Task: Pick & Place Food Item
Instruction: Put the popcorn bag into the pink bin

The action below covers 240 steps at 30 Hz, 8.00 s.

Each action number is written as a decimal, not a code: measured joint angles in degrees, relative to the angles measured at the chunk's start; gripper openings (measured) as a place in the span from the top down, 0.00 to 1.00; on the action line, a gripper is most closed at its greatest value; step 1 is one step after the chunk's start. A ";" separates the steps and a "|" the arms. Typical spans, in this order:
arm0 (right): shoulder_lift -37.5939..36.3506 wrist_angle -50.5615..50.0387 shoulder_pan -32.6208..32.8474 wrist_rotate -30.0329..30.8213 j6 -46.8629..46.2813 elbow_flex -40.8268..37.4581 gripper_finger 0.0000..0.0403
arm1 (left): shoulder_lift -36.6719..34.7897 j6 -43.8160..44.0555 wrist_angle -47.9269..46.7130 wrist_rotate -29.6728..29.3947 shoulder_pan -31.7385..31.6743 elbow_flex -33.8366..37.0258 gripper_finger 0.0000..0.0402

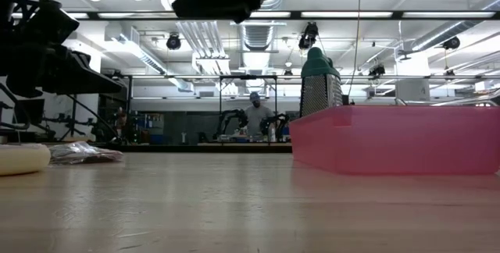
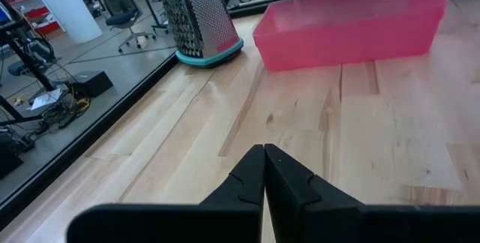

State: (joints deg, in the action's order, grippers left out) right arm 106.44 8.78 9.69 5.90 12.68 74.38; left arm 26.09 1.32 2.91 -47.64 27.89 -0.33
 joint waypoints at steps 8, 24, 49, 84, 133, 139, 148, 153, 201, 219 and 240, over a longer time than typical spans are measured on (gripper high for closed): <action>-2.32 1.36 -12.18 -21.93 3.95 -2.12 0.70 | 0.00 0.00 0.01 -0.01 -0.02 -0.01 0.97; -12.60 7.29 -23.35 -22.39 4.02 -15.54 0.70 | 0.00 0.00 0.01 0.00 0.01 0.00 0.97; -24.70 13.00 -23.10 -20.31 4.03 -24.87 0.70 | 0.00 0.00 0.01 0.15 0.01 0.01 0.97; -24.62 12.48 -23.10 -20.27 2.76 -22.11 0.70 | 0.16 7.98 1.66 1.67 -0.02 -0.29 0.97; -24.59 12.50 -23.10 -20.27 2.78 -22.13 0.70 | 35.52 82.53 -57.69 24.60 -19.64 -39.84 0.77; -24.59 12.50 -23.10 -20.27 2.78 -22.13 0.70 | 36.14 88.41 -59.77 27.11 -20.17 -39.84 0.57; -24.59 12.50 -23.10 -20.27 2.77 -22.16 0.70 | 39.51 94.73 -60.84 29.90 -22.50 -39.84 0.48; -24.59 12.50 -23.10 -20.28 2.76 -22.16 0.70 | 42.03 97.60 -60.84 32.52 -22.55 -39.79 0.48; -24.59 12.50 -23.10 -20.27 2.76 -22.16 0.70 | 61.33 97.92 -52.12 38.46 -25.70 -39.80 0.58; -24.59 12.50 -23.09 -20.27 2.77 -22.16 0.70 | 61.40 97.90 -51.70 37.11 -25.70 -39.79 0.83; -24.59 12.50 -23.10 -20.27 2.78 -22.16 0.70 | 61.45 95.65 -51.14 35.44 -25.68 -39.96 0.99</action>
State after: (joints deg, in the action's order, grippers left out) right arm 81.84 21.28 -13.41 -14.37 15.46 52.23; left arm 87.54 96.98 -48.23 -12.19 2.21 -40.29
